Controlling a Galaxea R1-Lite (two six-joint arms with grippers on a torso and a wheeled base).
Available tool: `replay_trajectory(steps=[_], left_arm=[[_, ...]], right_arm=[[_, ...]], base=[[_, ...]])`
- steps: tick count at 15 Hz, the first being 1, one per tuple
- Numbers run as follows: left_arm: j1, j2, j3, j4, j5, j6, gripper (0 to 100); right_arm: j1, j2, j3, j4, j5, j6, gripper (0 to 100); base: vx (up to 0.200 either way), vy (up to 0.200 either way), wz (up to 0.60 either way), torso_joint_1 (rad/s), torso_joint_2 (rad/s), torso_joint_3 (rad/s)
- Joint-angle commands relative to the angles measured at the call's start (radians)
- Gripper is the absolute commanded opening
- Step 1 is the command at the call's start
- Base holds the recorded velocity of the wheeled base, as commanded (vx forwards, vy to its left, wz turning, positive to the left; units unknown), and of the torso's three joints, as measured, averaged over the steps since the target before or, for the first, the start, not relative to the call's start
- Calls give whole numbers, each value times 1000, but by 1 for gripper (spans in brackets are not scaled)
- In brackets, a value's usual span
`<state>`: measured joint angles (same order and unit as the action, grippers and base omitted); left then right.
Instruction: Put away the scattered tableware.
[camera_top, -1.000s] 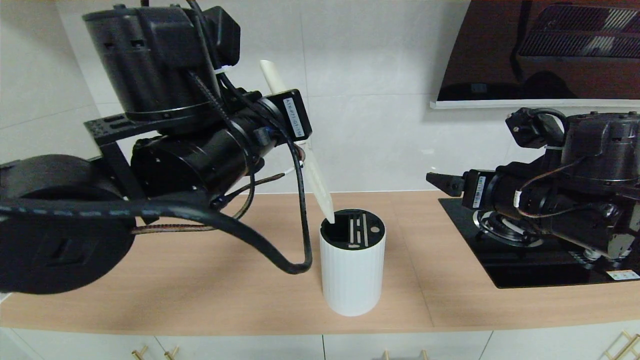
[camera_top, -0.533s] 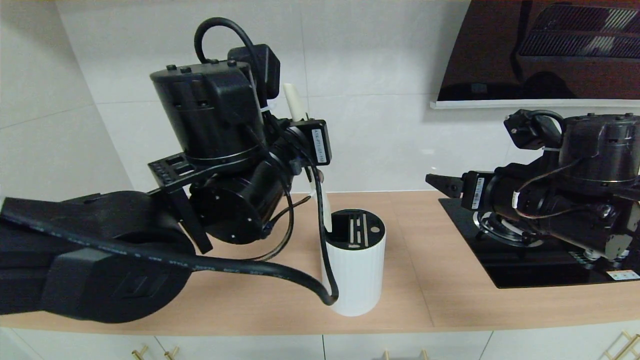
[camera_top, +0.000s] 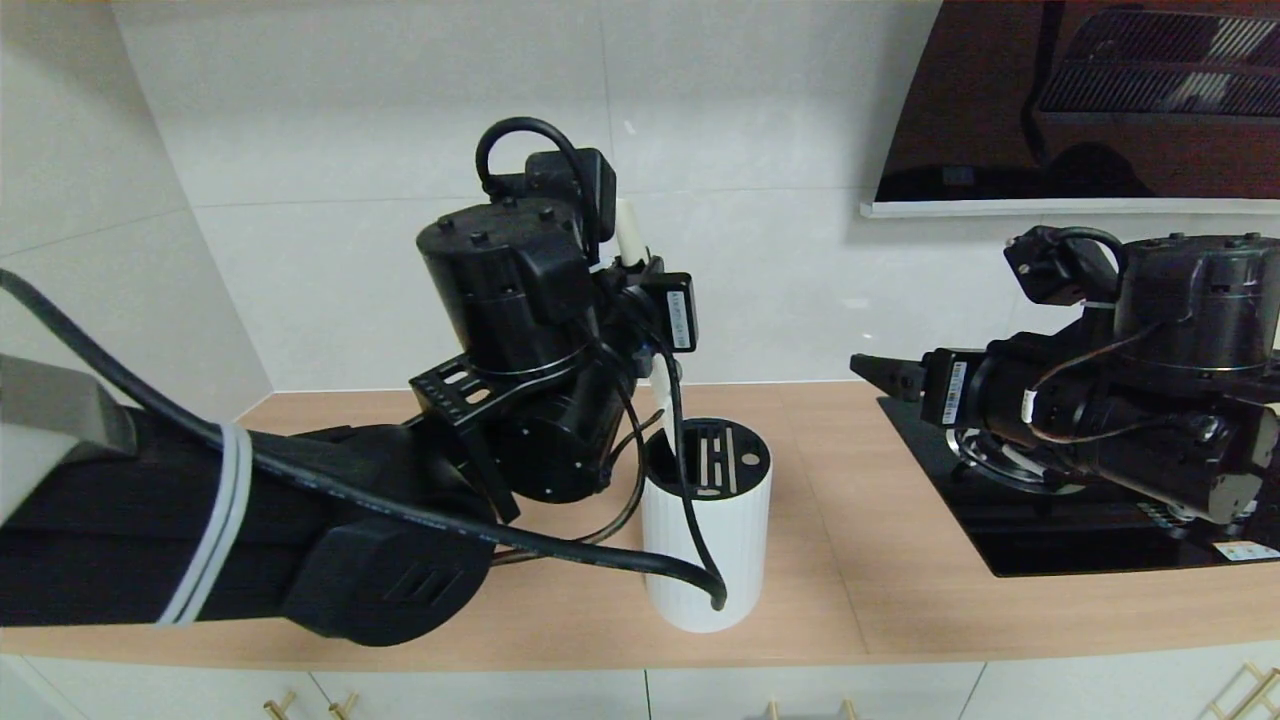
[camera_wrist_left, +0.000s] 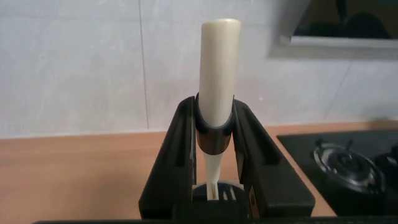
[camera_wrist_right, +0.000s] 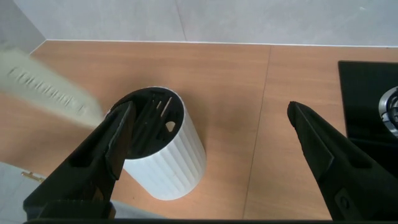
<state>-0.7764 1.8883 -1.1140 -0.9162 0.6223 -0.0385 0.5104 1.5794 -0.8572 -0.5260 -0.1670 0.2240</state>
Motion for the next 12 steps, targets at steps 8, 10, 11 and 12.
replay_trajectory(steps=[8, 10, 11, 12], left_arm=[[0, 94, -4, -24, -3, -4, 0], [0, 106, -6, -24, 0, -4, 0], [0, 110, -4, -24, 0, -4, 0], [-1, 123, -4, -24, 4, -6, 0]], right_arm=[[2, 2, 6, 0, 0, 0, 100], [2, 4, 7, 0, 0, -2, 100], [2, 4, 7, 0, 0, 0, 100], [2, 5, 7, 0, 0, 0, 100]], base=[[0, 0, 0, 0, 0, 0], [0, 0, 0, 0, 0, 0], [0, 0, 0, 0, 0, 0], [0, 0, 0, 0, 0, 0]])
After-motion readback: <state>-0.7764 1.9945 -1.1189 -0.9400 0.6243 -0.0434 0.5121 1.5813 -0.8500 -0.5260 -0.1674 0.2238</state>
